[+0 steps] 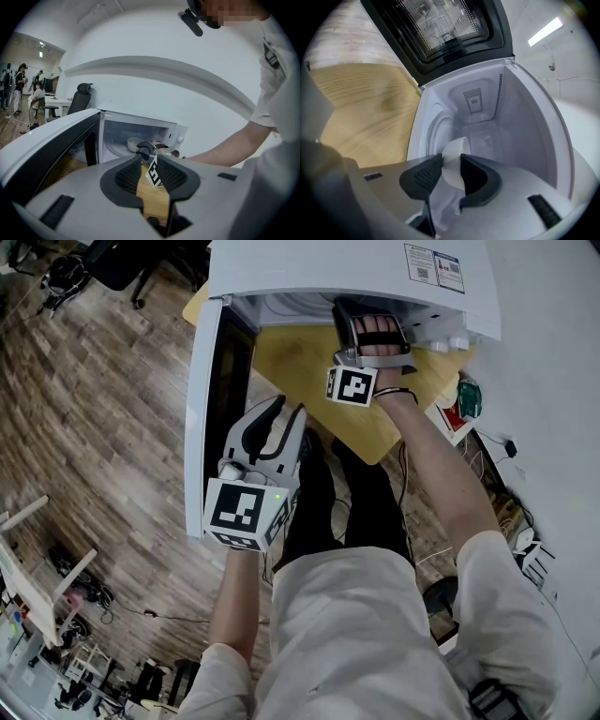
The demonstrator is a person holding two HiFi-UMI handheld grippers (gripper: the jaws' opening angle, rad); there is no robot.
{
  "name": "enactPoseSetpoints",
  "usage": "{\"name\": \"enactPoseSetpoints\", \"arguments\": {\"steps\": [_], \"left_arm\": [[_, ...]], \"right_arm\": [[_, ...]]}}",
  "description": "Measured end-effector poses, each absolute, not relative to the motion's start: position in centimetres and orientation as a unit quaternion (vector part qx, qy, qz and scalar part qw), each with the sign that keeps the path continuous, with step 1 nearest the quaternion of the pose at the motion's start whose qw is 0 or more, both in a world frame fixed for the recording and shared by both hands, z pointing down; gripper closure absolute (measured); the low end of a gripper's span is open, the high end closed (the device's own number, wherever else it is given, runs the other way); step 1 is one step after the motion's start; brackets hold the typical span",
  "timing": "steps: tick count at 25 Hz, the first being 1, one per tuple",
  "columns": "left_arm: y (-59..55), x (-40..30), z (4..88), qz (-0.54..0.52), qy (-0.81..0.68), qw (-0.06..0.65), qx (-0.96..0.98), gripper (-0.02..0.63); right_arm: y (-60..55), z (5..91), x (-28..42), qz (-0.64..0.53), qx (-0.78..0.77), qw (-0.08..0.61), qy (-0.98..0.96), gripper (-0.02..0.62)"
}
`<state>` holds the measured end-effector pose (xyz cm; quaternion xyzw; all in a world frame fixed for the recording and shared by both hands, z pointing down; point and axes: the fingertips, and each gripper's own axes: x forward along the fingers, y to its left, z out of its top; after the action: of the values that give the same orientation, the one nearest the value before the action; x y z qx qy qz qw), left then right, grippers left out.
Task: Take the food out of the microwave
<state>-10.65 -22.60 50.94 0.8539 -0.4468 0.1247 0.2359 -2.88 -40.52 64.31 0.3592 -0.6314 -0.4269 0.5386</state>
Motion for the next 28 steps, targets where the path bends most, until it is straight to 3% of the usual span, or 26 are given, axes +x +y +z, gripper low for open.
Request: {"name": "enactPoseSetpoints", "arguments": {"steps": [28], "left_arm": [[-21.5,-10.2,48.2,0.11,-0.439,0.223,0.864,0.512]], "right_arm": [[-36.7,59.6,-3.2,-0.42,0.347,0.525,-0.654,0.518]]}}
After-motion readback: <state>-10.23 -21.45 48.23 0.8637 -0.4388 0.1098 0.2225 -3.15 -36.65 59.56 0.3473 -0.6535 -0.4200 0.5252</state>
